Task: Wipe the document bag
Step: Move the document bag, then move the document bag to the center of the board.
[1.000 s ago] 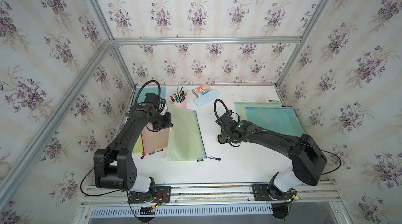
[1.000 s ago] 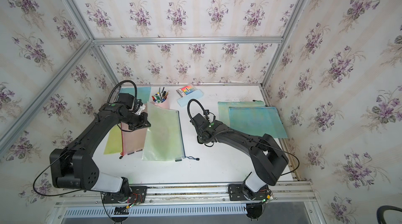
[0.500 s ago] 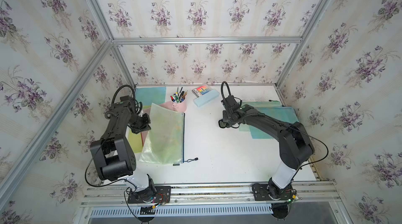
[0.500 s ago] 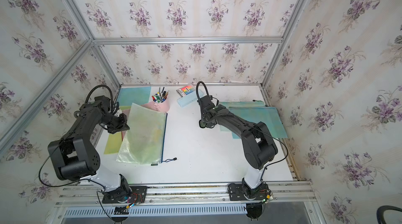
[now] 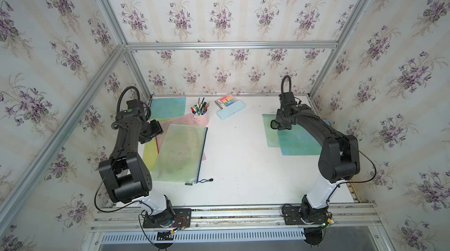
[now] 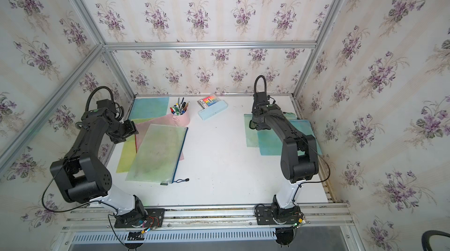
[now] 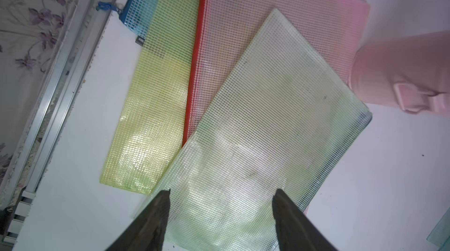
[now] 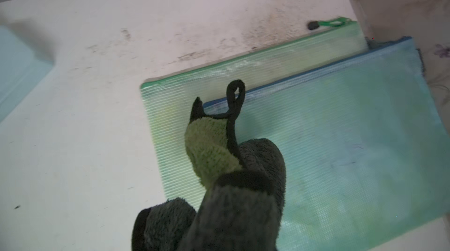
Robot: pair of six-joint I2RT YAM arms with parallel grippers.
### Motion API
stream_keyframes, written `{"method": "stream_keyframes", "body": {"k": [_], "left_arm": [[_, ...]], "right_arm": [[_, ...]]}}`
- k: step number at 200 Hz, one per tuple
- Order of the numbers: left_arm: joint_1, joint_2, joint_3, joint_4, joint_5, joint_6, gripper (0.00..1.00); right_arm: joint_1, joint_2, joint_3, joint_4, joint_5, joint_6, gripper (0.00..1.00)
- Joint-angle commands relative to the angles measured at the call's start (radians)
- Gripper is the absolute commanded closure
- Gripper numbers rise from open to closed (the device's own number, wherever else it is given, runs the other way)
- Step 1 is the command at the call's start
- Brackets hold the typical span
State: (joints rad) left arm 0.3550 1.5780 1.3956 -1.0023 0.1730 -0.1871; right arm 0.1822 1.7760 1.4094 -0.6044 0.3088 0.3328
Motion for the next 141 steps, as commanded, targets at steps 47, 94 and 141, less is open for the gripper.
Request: {"method": "stream_keyframes", "body": {"k": [47, 94, 141], "left_arm": [[-0.355, -0.122, 0.025, 0.099, 0.122, -0.042, 0.23], [-0.551, -0.022, 0.085, 0.194, 0.300, -0.037, 0.19], [-0.654, 0.151, 0.147, 0.278, 0.483, -0.037, 0.18]], "right_arm": [[-0.084, 0.091, -0.100, -0.089, 0.085, -0.048, 0.84], [0.050, 0.139, -0.123, -0.073, -0.015, -0.039, 0.84], [0.256, 0.158, -0.135, -0.069, -0.166, 0.047, 0.84]]}}
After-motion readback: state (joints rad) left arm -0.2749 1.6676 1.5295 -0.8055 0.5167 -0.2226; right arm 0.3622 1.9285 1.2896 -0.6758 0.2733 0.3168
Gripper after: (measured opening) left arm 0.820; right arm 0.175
